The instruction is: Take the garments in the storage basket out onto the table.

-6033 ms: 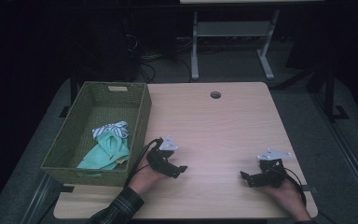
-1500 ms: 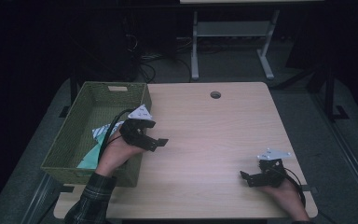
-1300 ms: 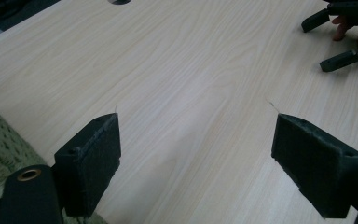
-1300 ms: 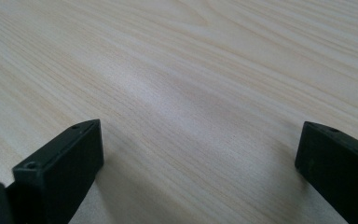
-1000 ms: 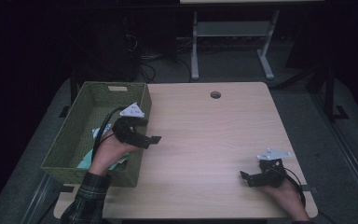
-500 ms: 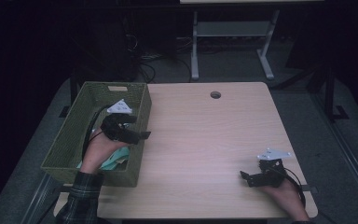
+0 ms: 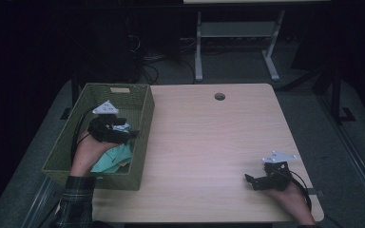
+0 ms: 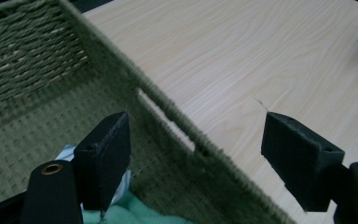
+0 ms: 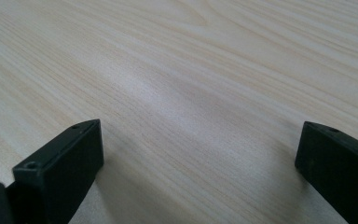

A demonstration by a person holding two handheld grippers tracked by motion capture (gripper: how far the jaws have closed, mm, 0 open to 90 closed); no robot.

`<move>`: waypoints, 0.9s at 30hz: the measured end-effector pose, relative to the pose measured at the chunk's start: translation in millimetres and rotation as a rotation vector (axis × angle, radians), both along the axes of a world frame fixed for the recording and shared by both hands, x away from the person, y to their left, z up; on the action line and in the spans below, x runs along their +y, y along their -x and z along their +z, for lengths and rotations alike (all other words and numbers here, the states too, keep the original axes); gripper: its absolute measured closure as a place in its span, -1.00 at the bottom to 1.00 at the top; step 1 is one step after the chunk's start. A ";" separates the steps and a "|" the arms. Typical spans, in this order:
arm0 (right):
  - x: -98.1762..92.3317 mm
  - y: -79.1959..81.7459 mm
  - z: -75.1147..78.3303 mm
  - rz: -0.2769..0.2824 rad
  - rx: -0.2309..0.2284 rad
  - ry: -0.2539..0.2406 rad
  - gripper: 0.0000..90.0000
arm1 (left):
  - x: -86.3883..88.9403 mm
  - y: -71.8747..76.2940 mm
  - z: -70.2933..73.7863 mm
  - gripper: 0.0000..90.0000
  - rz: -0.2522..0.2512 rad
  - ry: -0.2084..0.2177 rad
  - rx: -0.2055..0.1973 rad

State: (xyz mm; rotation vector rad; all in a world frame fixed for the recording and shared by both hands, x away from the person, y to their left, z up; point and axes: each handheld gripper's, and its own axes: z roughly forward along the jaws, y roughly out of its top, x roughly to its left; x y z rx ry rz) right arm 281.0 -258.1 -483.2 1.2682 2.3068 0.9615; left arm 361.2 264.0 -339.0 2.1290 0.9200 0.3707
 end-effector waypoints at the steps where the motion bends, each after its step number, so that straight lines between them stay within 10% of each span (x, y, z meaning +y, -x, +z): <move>1: 0.0 0.0 0.0 0.000 0.001 0.000 -0.99 | 3.3 -0.3 -1.3 -0.46 0.010 -0.003 0.004; 27: 0.0 0.0 0.0 0.000 0.000 0.000 -0.99 | 30.8 -5.9 -38.2 -0.36 0.089 -0.076 0.108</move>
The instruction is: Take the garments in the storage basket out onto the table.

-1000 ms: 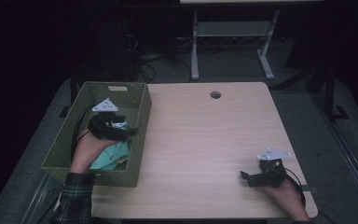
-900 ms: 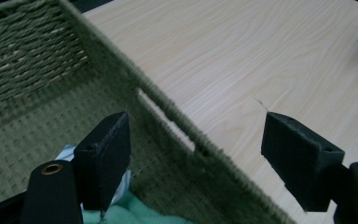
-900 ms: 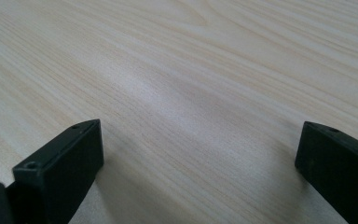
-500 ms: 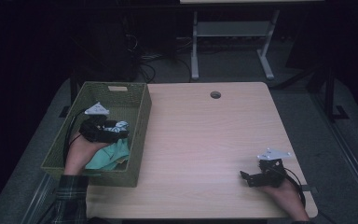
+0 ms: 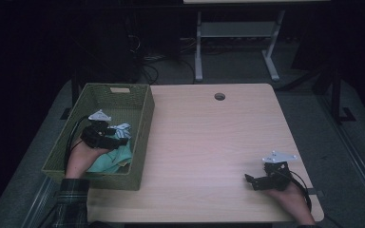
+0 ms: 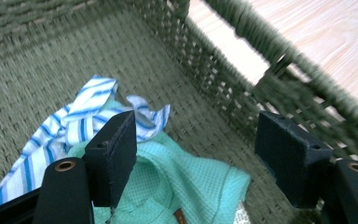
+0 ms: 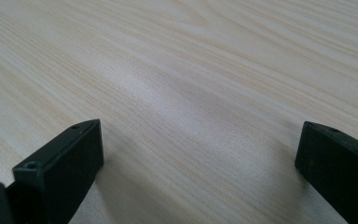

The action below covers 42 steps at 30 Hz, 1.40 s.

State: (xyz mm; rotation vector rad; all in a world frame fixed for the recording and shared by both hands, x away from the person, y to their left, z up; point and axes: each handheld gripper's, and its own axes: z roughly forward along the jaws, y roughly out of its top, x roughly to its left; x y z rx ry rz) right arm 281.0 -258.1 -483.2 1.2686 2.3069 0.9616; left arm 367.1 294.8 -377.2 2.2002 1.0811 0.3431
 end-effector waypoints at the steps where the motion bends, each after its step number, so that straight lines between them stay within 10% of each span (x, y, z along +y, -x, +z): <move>1: 0.0 0.0 0.0 0.000 0.000 0.000 -0.99 | 0.1 -0.6 -1.8 -0.36 0.004 -0.003 0.006; 25: 0.0 0.0 0.0 0.000 0.000 0.000 -0.99 | -3.4 -10.6 -31.0 -0.39 0.004 -0.067 0.131; 42: 0.0 0.0 -0.1 0.000 0.000 0.000 -0.99 | -14.6 -15.4 -46.2 -0.37 -0.002 -0.192 0.241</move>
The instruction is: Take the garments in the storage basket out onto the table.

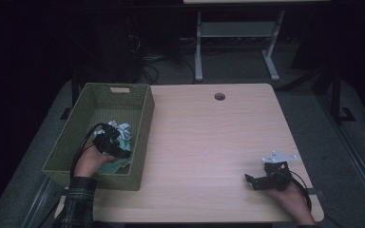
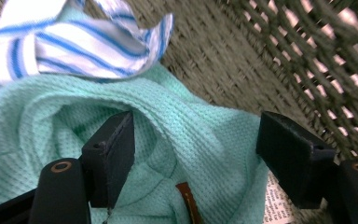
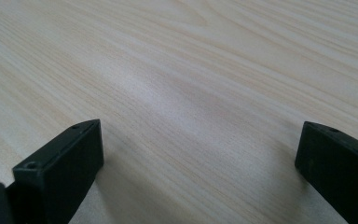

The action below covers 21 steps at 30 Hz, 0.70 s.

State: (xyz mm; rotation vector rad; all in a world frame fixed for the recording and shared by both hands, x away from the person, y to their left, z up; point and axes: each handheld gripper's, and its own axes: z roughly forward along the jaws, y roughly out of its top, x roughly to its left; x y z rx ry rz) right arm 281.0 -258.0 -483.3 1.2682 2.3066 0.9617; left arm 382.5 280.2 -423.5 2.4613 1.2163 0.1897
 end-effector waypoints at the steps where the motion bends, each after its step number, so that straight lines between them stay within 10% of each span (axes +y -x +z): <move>1: 0.1 -0.2 0.0 -0.002 0.000 0.000 -0.99 | -0.5 -0.4 -1.0 -0.37 0.001 -0.003 0.009; 14: 0.7 -0.4 0.1 -0.007 0.001 -0.002 -0.99 | -1.5 1.3 3.2 0.72 -0.022 -0.021 0.039; 21: 0.8 -0.4 0.1 -0.009 0.001 -0.002 -0.99 | 4.5 2.5 12.3 0.86 0.010 0.036 0.005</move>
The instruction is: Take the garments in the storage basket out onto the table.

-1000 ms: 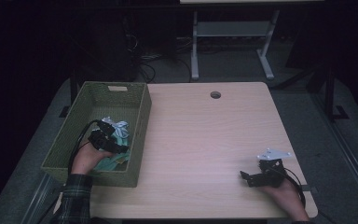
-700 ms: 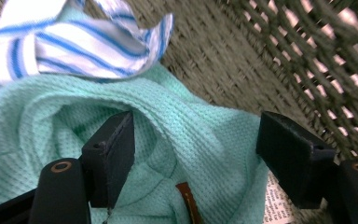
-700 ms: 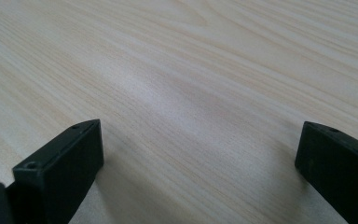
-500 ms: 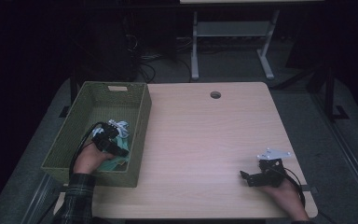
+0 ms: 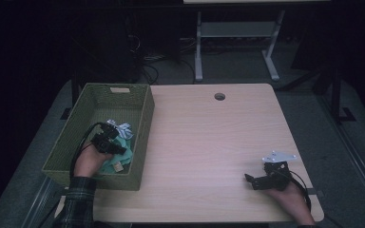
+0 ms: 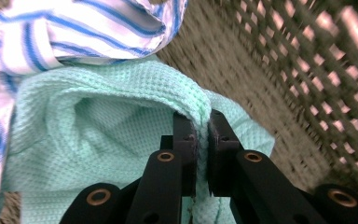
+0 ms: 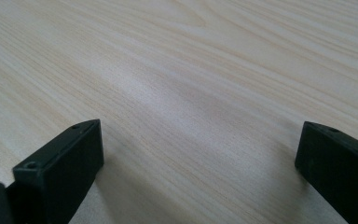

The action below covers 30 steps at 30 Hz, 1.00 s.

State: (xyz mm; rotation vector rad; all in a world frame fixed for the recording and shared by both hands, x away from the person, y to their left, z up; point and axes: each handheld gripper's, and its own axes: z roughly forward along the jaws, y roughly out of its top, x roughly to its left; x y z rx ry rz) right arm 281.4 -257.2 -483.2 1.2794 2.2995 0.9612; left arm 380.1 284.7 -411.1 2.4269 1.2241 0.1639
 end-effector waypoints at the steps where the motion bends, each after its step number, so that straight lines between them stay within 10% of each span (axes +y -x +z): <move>1: 0.0 0.0 0.0 0.000 0.000 0.000 -0.99 | 2.6 1.1 3.9 0.87 0.016 0.031 -0.023; 15: 0.0 0.0 0.0 0.000 0.000 0.000 -0.99 | 26.1 8.4 32.2 0.88 0.061 0.213 -0.212; 30: -0.2 -0.1 0.0 0.002 -0.001 0.001 -0.99 | 39.5 12.7 57.9 0.89 0.071 0.376 -0.315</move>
